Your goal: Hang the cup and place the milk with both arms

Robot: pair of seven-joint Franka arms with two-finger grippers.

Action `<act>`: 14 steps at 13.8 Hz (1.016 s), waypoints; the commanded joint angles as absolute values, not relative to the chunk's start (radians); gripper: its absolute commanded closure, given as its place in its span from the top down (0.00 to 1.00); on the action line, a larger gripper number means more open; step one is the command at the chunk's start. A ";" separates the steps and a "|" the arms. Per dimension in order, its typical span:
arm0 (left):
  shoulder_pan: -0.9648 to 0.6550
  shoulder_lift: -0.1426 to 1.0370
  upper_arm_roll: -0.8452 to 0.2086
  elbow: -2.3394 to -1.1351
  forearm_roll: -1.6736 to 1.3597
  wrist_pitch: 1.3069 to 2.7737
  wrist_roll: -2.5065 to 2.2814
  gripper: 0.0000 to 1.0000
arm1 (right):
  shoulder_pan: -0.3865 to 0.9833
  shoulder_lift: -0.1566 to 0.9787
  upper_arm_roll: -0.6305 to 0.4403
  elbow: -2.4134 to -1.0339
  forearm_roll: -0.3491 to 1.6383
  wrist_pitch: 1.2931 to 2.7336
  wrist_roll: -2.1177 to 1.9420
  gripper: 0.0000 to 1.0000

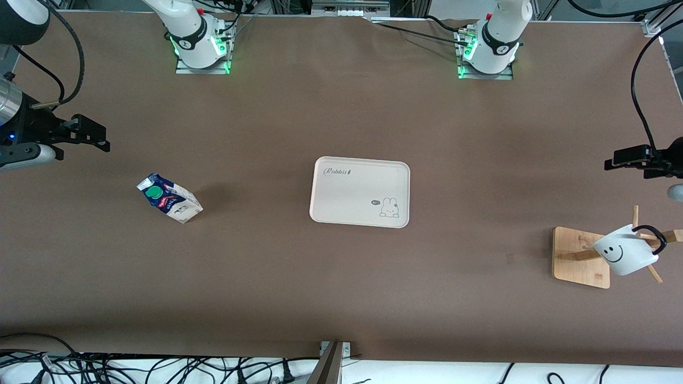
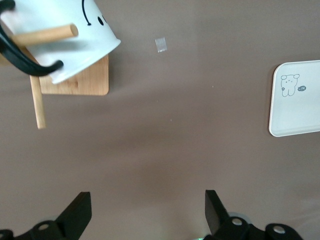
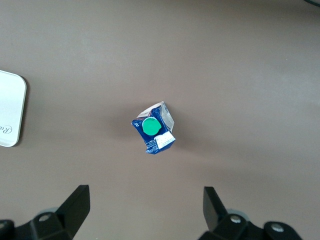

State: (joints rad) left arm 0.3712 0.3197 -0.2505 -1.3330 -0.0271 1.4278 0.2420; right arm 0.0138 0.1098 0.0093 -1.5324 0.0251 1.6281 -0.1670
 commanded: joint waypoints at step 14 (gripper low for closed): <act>0.015 -0.083 -0.023 -1.799 0.060 1.806 -0.049 1.00 | 0.008 0.072 0.000 -1.594 0.014 1.624 -0.155 1.00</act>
State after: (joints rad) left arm 0.0321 -0.0230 -0.0390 -1.7244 0.0383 1.7704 -0.0304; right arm 0.0137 0.1084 0.0067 -1.5465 0.0247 1.6220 -0.1655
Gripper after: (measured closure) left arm 0.000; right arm 0.000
